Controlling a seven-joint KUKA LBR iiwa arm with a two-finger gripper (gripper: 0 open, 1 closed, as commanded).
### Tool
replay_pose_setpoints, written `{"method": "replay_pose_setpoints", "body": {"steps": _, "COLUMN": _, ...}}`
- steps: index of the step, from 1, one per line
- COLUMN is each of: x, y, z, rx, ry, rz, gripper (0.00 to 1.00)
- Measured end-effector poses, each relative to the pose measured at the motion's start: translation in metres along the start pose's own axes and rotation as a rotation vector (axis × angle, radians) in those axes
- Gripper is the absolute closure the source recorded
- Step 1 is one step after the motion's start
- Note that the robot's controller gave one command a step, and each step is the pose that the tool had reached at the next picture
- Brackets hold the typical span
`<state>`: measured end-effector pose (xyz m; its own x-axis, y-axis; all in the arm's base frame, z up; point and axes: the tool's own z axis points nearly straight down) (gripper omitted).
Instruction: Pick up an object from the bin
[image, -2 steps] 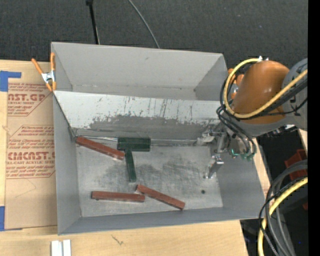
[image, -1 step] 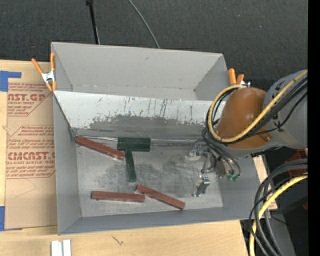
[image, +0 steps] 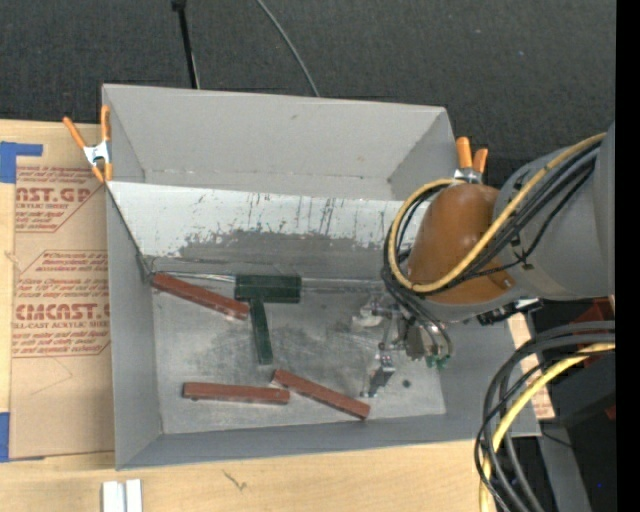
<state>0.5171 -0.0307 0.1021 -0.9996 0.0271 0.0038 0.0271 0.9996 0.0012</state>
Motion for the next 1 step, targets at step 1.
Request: {"method": "replay_pose_setpoints", "body": {"steps": 1, "x": 0.0066, "y": -0.0011, "z": -0.0001, "rx": 0.001, "ry": -0.005, "rz": 0.014, "gripper": 0.00}}
